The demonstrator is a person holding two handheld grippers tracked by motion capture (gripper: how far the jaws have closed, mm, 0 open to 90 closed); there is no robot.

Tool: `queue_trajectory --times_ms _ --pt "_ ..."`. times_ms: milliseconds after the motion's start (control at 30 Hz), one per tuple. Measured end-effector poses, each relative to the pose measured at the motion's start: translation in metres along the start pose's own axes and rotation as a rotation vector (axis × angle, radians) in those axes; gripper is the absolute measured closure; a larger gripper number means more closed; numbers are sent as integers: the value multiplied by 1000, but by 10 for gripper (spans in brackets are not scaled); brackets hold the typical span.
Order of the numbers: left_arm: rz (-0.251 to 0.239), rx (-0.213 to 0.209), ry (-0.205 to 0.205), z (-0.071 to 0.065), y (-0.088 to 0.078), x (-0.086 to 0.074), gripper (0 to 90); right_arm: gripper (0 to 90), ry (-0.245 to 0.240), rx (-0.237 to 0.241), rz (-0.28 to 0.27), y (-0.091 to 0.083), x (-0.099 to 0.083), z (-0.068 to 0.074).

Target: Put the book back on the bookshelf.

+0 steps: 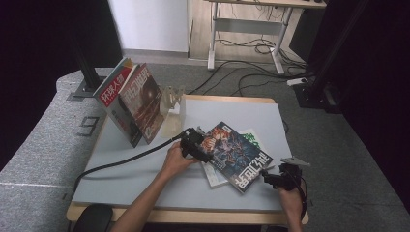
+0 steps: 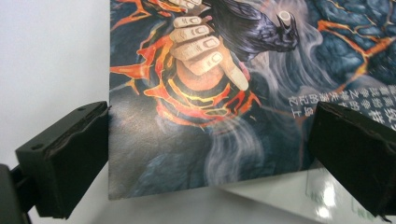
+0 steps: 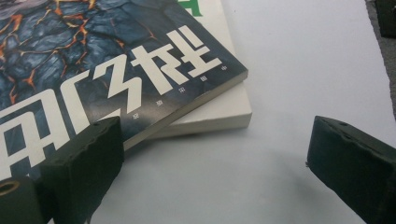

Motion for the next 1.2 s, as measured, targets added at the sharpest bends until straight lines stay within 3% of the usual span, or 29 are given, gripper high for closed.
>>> queue_trajectory --times_ms 100,267,600,1033,1067,1133,1200 --pt "-6 -9 -12 -1 -2 -3 10 40 -1 -4 -2 1 2 0" --pt "8 6 14 -6 -9 -8 17 69 -9 -14 -7 5 8 1" --pt "48 -3 29 -15 -15 -19 23 122 -12 -6 -16 9 12 2" --pt "96 30 71 -35 -19 -28 33 123 5 0 -23 16 19 -2" --pt "99 34 94 -38 -20 -30 35 123 5 -1 -24 16 19 -3" --pt "93 30 109 -39 -22 -30 38 123 -4 -7 -19 15 18 -3" --pt "58 15 99 -36 -27 -29 51 121 -9 0 -17 13 18 -2"
Point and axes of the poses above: each handheld gripper's, and its own axes: y roughly forward along the jaws, x roughly out of its top, z roughly to its left, the point moved 5 cm from there along y, roughly forward along the jaws, and after that the axes turned 15 degrees about y, right-handed, at the moved point
